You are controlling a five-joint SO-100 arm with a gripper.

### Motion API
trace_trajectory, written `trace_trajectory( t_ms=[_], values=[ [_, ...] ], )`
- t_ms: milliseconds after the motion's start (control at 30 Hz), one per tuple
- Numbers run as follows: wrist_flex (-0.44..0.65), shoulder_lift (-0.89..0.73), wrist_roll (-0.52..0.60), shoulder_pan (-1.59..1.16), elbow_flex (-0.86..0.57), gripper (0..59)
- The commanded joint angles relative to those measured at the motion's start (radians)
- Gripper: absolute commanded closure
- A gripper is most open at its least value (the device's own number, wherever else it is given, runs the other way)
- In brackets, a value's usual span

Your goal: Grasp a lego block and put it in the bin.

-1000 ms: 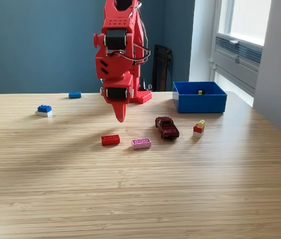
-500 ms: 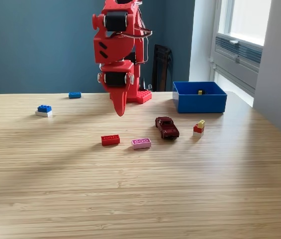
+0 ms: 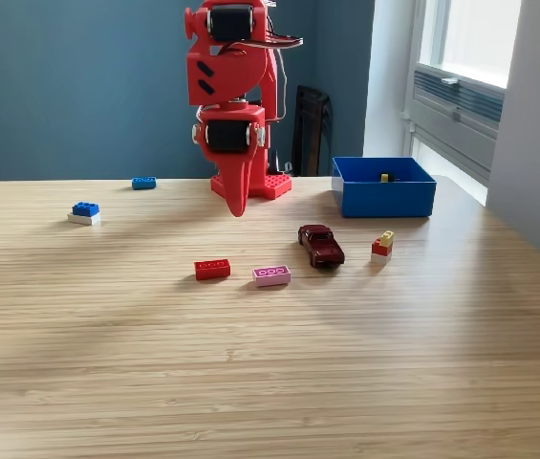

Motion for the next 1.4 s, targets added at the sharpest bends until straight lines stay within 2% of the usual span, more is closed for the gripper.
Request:
trace_trajectory(
  t_ms=[33,967,1233,1300,1400],
  values=[
    [-0.017,0.012,-0.009,-0.008,-0.048,58.5],
    [-0.063,0.012,-0.006,-0.014,0.011,58.5],
    [-0.058,0.012,-0.026,-0.146,0.021,58.5],
    [-0.043,0.012,-0.031,-0.198,0.021,57.0],
    [-0.015,0.012,-0.048,-0.267,0.011,50.9]
  ],
)
